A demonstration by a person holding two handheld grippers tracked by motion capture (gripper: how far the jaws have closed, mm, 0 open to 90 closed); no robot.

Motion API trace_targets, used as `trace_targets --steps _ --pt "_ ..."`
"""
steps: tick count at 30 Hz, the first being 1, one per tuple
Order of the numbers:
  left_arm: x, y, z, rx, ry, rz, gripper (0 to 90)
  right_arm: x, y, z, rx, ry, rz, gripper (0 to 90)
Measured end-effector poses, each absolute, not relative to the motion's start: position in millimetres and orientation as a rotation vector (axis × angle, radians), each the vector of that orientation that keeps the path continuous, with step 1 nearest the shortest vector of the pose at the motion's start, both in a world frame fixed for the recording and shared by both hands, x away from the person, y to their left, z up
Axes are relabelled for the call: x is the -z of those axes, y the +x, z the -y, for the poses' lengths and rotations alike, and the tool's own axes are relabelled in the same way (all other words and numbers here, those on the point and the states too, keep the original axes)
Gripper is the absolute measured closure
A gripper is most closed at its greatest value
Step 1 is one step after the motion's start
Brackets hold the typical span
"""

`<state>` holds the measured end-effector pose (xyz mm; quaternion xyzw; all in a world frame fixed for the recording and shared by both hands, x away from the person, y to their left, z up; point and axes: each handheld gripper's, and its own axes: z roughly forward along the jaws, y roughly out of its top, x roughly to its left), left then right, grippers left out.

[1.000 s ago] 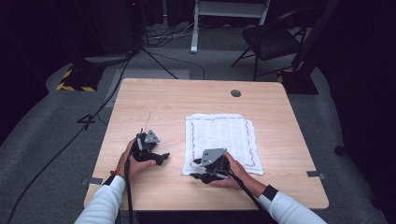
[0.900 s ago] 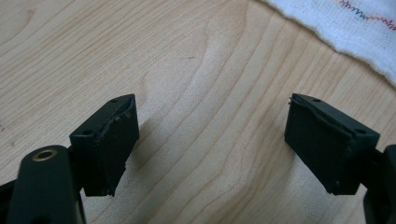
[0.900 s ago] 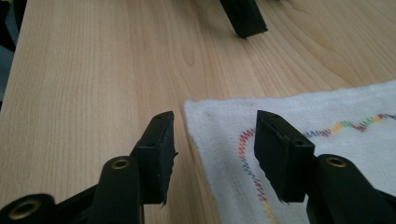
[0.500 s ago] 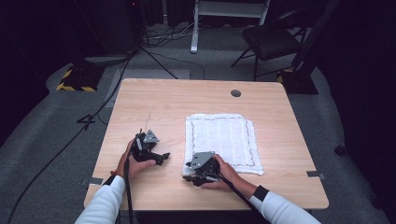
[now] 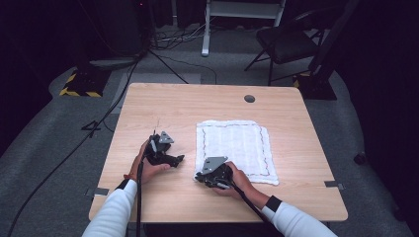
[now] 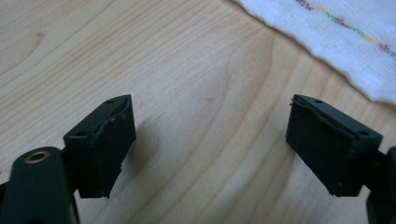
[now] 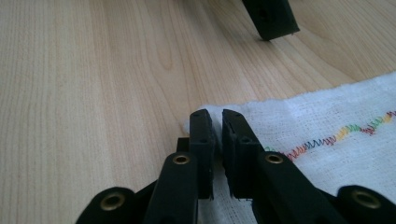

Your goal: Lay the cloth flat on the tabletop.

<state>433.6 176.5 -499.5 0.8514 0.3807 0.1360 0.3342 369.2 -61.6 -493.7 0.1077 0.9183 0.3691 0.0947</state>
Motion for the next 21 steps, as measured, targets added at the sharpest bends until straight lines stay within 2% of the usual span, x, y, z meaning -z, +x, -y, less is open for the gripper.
trace_targets --steps 3,5,9,14,21 --pt "495.6 440.0 -171.0 -0.434 2.195 -0.989 16.7 493.9 368.2 62.5 -1.094 0.315 -2.721 85.2" --pt "493.4 446.8 -166.4 -0.386 2.194 -0.995 16.9 493.8 366.5 62.3 -1.094 0.305 -2.722 85.9" --pt "487.8 461.0 -157.6 -0.389 2.139 -1.021 18.5 493.6 362.7 60.5 -1.102 0.283 -2.73 86.4" --pt "490.1 478.0 -147.1 -0.412 2.139 -1.038 18.2 492.2 354.4 55.7 -1.104 0.223 -2.745 86.6" --pt "493.3 498.7 -132.8 -0.376 2.136 -1.059 17.7 491.4 348.6 53.7 -1.119 0.206 -2.764 86.6"
